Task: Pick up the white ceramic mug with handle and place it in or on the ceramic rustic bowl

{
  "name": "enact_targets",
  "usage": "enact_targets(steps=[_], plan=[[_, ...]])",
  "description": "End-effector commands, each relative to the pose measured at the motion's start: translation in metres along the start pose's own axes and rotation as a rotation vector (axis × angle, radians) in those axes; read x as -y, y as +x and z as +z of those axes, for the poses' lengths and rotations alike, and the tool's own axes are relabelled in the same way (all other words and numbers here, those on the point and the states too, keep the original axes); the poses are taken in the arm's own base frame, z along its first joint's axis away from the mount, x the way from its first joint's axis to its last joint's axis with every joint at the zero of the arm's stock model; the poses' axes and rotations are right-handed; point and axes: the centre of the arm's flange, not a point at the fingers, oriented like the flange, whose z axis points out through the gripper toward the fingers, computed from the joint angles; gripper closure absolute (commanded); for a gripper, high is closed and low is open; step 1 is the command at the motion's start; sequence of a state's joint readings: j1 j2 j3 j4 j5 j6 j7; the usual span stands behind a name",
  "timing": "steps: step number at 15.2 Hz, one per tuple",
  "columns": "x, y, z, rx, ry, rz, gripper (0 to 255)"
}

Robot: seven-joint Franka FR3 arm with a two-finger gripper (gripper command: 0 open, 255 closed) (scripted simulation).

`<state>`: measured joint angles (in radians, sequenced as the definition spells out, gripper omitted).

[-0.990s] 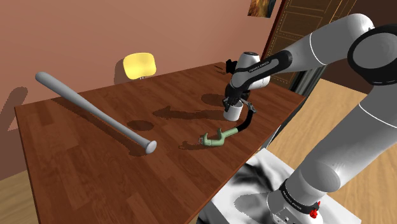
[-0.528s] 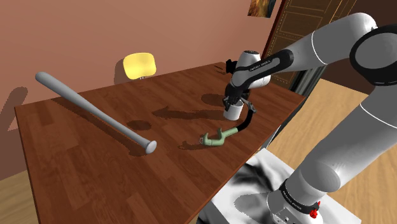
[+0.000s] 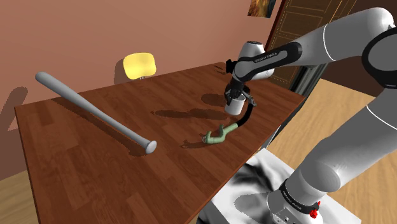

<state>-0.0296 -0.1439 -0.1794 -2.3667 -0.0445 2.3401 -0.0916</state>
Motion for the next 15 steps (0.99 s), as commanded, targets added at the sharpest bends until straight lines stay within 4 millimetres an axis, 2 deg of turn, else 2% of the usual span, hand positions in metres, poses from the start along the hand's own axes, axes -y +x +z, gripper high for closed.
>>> enact_targets(steps=[1,15], plan=[[-0.001,0.001,-0.011,-0.001,0.000,0.000,255],[-0.002,0.010,-0.085,-0.001,0.000,0.000,255]])
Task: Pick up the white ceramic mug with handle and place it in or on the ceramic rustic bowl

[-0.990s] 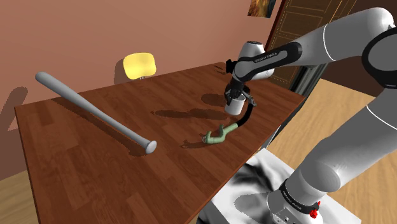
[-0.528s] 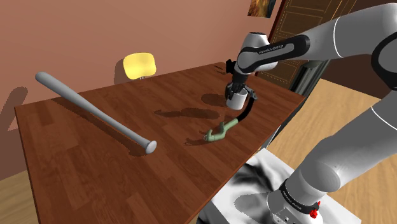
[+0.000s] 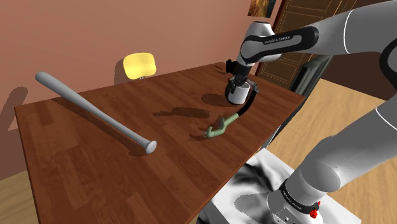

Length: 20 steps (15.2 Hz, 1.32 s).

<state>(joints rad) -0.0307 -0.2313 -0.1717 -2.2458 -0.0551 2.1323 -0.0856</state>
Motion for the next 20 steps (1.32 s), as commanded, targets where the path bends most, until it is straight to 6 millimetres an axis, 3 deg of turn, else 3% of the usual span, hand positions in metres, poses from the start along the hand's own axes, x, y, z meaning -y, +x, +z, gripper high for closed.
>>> enact_targets(steps=[1,12,20], plan=[[0.000,0.002,-0.012,-0.001,0.000,0.000,255],[-0.001,0.008,-0.065,-0.001,0.000,0.000,255],[-0.085,0.072,-0.068,-0.001,0.000,0.000,255]])
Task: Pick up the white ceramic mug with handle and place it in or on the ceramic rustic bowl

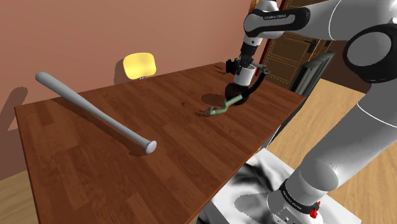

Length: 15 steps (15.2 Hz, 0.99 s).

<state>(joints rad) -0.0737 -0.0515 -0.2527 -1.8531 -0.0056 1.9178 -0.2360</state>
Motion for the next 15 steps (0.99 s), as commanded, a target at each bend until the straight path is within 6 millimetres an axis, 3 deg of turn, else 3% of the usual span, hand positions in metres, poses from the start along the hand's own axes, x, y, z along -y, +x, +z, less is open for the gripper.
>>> enact_targets(steps=[1,8,15], plan=[[-0.021,0.016,0.001,-0.001,-0.001,-0.001,255],[-0.096,0.072,-0.001,-0.001,-0.001,-0.001,255],[-0.095,0.068,0.035,-0.001,-0.001,-0.001,255]])
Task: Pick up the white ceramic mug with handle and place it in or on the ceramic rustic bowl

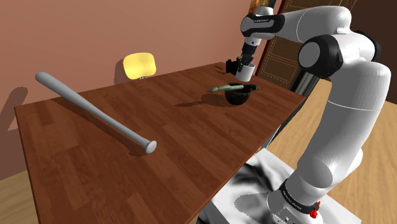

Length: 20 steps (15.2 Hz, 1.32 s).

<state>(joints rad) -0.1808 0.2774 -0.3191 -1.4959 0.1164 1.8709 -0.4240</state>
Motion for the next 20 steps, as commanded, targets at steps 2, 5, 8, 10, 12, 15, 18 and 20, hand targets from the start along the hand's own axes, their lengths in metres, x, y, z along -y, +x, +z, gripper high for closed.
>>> enact_targets(steps=[2,5,8,10,12,15,18,20], plan=[[0.001,-0.001,0.016,-0.001,0.000,0.000,255],[0.001,-0.002,0.031,-0.001,0.000,0.000,255],[0.001,-0.004,0.047,-0.001,0.000,0.000,255],[0.002,-0.006,0.060,-0.001,0.000,0.000,255],[0.002,-0.006,0.060,-0.001,0.000,0.000,255],[0.002,-0.006,0.060,-0.001,0.000,0.000,255],[0.002,-0.006,0.060,-0.001,0.000,0.000,255],[0.002,-0.006,0.060,-0.001,0.000,0.000,0]])
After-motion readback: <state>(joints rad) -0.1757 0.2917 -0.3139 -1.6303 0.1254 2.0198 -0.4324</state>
